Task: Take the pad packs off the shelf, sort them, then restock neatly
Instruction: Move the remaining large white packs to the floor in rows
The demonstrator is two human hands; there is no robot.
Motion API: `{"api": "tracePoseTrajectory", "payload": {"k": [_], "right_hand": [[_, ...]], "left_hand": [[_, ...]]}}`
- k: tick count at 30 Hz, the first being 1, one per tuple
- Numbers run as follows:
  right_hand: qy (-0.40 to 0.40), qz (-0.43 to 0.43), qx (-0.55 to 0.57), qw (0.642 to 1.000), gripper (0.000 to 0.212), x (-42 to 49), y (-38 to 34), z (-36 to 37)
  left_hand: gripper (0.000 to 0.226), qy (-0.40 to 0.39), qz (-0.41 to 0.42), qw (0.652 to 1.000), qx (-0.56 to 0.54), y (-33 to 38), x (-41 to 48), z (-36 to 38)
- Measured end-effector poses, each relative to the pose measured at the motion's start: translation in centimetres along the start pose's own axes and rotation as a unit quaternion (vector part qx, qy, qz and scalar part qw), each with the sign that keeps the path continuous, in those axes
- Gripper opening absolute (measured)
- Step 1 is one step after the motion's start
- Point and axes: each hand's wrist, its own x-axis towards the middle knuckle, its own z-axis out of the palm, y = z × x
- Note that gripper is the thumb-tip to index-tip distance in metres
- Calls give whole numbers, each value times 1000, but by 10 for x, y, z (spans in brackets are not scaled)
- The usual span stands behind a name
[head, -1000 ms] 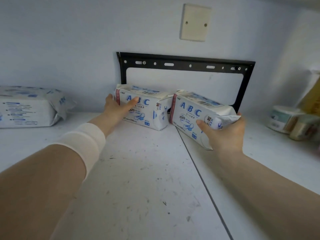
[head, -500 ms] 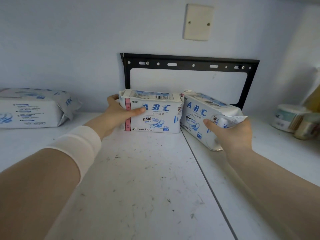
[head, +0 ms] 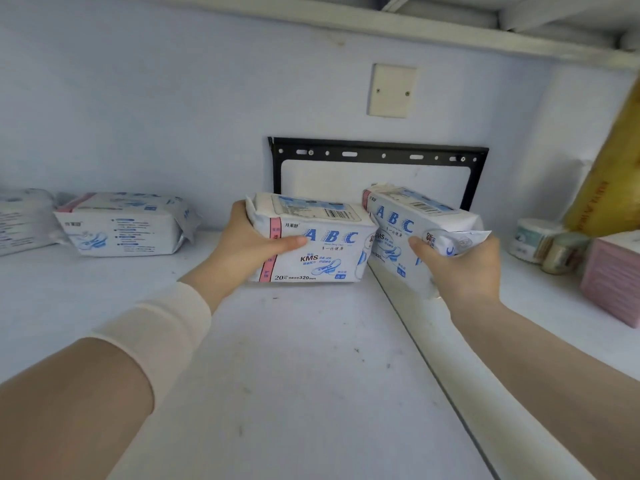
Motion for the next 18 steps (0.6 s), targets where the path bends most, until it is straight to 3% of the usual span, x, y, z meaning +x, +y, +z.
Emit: {"api": "tracePoseTrajectory", "payload": {"k": [6, 9, 13, 18], "right_hand": [[-14, 13, 12, 1000, 60, -72, -65, -33], [-27, 21, 31, 999, 56, -108, -96, -47], [-56, 33, 29, 997, 66, -148, -125, -63], [-108, 31, 60, 992, 65, -194, -142, -89]], "left_hand": [[93, -18, -30, 999, -38, 47, -69, -70], [85, -25, -58, 997, -46, 66, -110, -106], [72, -16, -60, 996, -68, 97, -162, -142], [95, -28, -65, 995, -69, 130, -235, -179]]}}
